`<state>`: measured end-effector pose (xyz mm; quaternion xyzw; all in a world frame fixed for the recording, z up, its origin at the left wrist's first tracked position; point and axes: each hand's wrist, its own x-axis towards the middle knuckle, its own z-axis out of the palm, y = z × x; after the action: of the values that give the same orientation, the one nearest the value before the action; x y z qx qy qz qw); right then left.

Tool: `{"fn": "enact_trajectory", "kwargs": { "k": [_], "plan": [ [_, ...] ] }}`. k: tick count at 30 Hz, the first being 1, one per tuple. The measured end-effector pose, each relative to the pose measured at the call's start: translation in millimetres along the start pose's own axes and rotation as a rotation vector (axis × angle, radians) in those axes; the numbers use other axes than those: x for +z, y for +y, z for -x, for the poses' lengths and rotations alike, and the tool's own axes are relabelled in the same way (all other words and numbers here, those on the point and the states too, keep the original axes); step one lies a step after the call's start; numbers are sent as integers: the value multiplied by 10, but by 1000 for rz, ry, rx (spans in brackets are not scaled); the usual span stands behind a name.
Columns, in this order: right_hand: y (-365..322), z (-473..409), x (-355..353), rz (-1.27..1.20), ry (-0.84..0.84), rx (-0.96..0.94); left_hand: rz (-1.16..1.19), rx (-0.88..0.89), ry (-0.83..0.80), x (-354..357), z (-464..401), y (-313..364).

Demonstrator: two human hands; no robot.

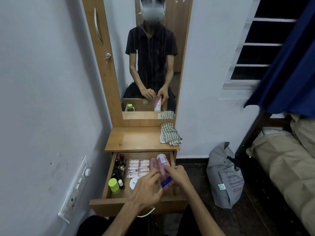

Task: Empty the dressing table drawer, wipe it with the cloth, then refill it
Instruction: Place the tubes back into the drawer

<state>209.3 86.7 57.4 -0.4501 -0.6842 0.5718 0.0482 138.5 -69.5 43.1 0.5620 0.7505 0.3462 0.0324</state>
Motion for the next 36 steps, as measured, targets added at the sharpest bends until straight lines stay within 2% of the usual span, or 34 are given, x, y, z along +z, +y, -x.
{"fn": "enact_trajectory", "kwargs": {
  "k": [4, 8, 11, 15, 27, 36],
  "plan": [
    [43, -22, 47, 193, 82, -70, 102, -143, 12, 107, -56, -52],
    [79, -103, 92, 325, 129, -113, 326, -355, 28, 262, -159, -115],
    [114, -180, 127, 401, 144, -115, 458, -525, -5, 355, -216, -193],
    [130, -262, 175, 520, 149, -107, 523, -637, -48, 432, -258, -274],
    [124, -365, 382, 675, 237, -215, 571, -757, -299, 421, -317, -346],
    [127, -333, 426, 690, 228, -263, 617, -827, -230, 454, -286, -351]
  ]
}}
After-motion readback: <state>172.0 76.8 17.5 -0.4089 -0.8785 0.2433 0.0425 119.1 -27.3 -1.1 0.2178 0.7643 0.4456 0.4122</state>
